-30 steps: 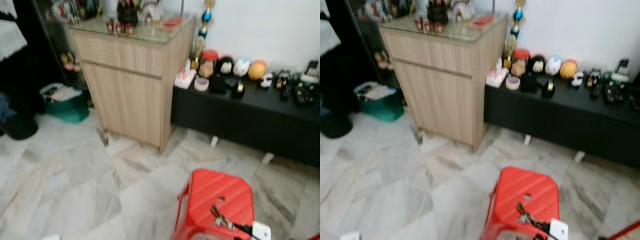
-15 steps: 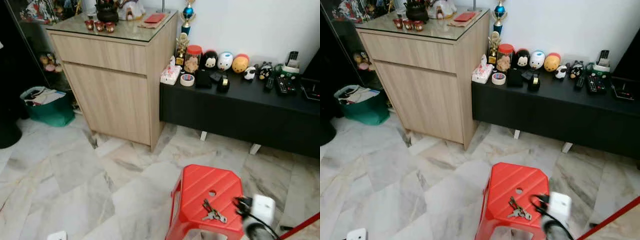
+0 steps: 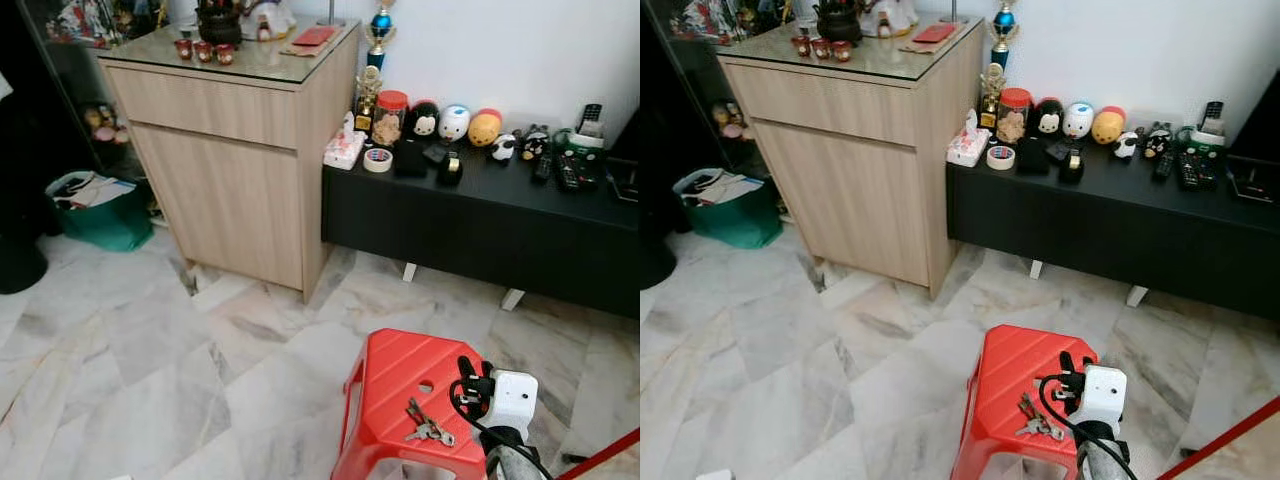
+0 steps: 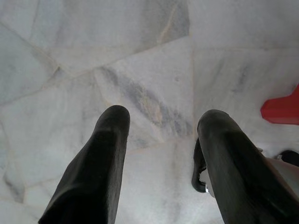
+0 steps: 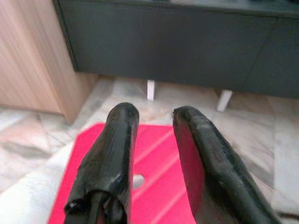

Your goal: Hang keys on a hook

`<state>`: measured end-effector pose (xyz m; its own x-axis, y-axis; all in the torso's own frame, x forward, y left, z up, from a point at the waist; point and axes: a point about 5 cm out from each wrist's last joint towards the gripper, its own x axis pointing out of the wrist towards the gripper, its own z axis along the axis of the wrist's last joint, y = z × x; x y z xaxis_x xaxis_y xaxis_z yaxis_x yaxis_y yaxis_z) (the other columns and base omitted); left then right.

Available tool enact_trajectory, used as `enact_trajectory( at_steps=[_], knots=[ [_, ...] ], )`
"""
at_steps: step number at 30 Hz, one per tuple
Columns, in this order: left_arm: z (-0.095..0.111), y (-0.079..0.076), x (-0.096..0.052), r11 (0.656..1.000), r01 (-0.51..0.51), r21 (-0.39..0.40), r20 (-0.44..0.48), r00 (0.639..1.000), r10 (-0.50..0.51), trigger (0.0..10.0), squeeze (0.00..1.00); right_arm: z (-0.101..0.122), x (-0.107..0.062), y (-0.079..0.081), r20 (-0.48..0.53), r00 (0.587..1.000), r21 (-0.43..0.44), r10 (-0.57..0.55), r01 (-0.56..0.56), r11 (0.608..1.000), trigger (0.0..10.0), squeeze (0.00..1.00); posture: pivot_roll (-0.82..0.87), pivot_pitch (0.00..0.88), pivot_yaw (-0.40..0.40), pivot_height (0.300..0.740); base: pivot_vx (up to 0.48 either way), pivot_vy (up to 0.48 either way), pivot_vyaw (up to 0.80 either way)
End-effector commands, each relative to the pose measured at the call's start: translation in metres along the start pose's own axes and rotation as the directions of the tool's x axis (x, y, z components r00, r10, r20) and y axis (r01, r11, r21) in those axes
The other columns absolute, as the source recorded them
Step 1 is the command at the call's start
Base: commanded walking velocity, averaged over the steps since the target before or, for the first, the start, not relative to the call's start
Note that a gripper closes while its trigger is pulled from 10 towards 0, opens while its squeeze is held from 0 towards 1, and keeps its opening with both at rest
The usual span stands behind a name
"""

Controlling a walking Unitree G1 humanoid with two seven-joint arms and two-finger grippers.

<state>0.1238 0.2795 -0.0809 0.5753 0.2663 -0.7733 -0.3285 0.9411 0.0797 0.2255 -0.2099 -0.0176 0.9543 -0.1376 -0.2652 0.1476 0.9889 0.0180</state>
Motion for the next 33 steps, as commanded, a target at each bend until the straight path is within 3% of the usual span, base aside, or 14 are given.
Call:
enact_trajectory(
  at_steps=[1, 7, 16, 23, 26, 33],
  knots=[
    [0.000, 0.004, 0.000, 1.000, -0.003, 0.025, -0.009, 1.000, 0.003, 10.0, 0.00, 0.005, 0.005, -0.002, -0.009, 1.000, -0.004, -0.014, 0.014, 1.000, 10.0, 0.00, 0.01, 0.000, -0.001, 0.725, 0.000, 0.000, 0.00],
    [0.006, -0.003, 0.003, 1.000, 0.002, 0.021, -0.002, 1.000, -0.002, 10.0, 0.00, 0.002, 0.007, -0.003, -0.045, 0.998, -0.017, -0.031, 0.031, 0.999, 10.0, 0.00, 0.02, 0.000, -0.009, 0.695, 0.000, 0.000, 0.00],
    [-0.009, -0.008, -0.001, 1.000, 0.005, 0.019, -0.019, 1.000, -0.004, 10.0, 0.00, -0.001, 0.008, 0.005, -0.069, 0.997, 0.005, -0.030, 0.030, 1.000, 10.0, 0.00, 0.03, 0.000, -0.008, 0.647, 0.000, 0.000, 0.00],
    [-0.008, -0.009, -0.001, 1.000, 0.003, 0.020, -0.018, 1.000, -0.002, 10.0, 0.00, -0.004, 0.009, 0.002, -0.096, 0.994, 0.024, -0.047, 0.049, 0.999, 10.0, 0.00, 0.03, 0.000, -0.005, 0.647, 0.000, 0.000, 0.00],
    [0.001, -0.011, 0.002, 1.000, 0.005, 0.020, -0.005, 1.000, -0.004, 10.0, 0.00, -0.004, 0.010, 0.001, -0.102, 0.993, 0.018, -0.051, 0.053, 0.998, 10.0, 0.00, 0.04, 0.000, -0.001, 0.647, 0.000, 0.000, 0.00],
    [0.003, -0.004, 0.002, 1.000, -0.006, 0.022, 0.004, 1.000, 0.006, 10.0, 0.00, -0.005, 0.011, 0.002, -0.109, 0.993, 0.028, -0.051, 0.054, 0.998, 10.0, 0.00, 0.04, 0.000, 0.002, 0.647, 0.000, 0.000, 0.00]
  ],
)
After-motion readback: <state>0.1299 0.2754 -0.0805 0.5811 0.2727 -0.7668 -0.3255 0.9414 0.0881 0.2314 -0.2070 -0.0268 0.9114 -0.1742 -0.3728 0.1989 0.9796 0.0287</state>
